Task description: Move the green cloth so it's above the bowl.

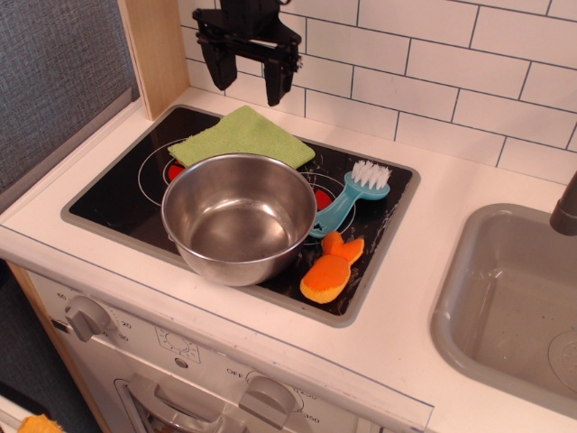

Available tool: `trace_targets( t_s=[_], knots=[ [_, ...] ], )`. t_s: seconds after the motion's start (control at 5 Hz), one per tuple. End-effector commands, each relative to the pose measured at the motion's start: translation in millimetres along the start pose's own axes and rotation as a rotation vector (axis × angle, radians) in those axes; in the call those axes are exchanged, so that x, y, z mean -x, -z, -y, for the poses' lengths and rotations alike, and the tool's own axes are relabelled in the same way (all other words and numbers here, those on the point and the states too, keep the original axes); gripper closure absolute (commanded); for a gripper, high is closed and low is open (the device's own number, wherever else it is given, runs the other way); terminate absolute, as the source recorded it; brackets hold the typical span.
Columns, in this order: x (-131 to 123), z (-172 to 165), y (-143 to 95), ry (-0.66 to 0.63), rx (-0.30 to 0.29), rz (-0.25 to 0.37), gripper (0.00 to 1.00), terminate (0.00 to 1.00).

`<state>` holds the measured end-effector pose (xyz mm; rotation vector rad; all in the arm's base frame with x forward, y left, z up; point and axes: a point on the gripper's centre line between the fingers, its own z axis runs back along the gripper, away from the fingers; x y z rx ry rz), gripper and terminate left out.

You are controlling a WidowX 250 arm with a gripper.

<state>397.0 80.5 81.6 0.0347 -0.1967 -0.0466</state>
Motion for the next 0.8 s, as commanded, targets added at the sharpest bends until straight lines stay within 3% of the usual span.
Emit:
trace_targets(
  t_s=[0.0, 0.2, 0.4, 0.6],
  knots=[
    [12, 8, -48, 0.008, -0.012, 0.071, 0.0, 0.0],
    [29, 7, -46, 0.041, 0.039, 0.023, 0.0, 0.0],
    [29, 7, -46, 0.041, 0.039, 0.023, 0.0, 0.0],
    [29, 7, -46, 0.041, 0.039, 0.023, 0.0, 1.0]
  ],
)
